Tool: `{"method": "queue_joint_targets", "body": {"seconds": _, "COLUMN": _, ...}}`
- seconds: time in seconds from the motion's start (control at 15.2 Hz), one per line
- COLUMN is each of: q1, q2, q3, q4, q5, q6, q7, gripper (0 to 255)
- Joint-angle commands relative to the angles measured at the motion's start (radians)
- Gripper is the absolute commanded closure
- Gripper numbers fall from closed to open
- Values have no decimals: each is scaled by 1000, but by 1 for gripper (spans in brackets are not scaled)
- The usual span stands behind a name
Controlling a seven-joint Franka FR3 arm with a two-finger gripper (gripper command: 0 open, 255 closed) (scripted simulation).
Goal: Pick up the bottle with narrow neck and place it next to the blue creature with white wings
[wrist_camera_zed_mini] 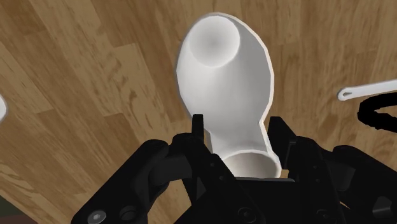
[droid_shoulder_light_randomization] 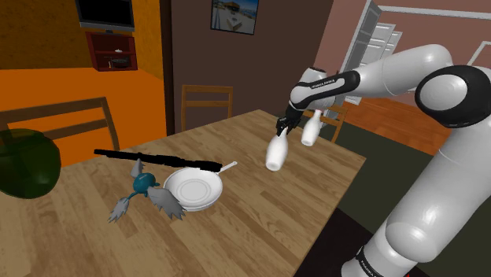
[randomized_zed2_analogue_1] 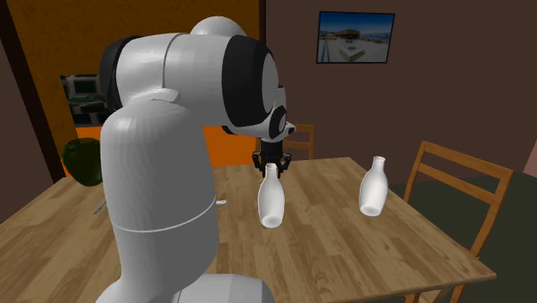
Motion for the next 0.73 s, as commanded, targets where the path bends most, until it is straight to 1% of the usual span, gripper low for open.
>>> {"method": "queue_joint_targets", "body": {"seconds": 0.0, "q1": 0, "q2": -10, "q3": 0, "q4": 9, "q5": -5, "q6": -19, "q7": 4, "gripper": 255}}
{"method": "queue_joint_targets", "body": {"seconds": 0.66, "q1": 0, "q2": -57, "q3": 1, "q4": 94, "q5": -27, "q6": -149, "q7": 24, "gripper": 255}}
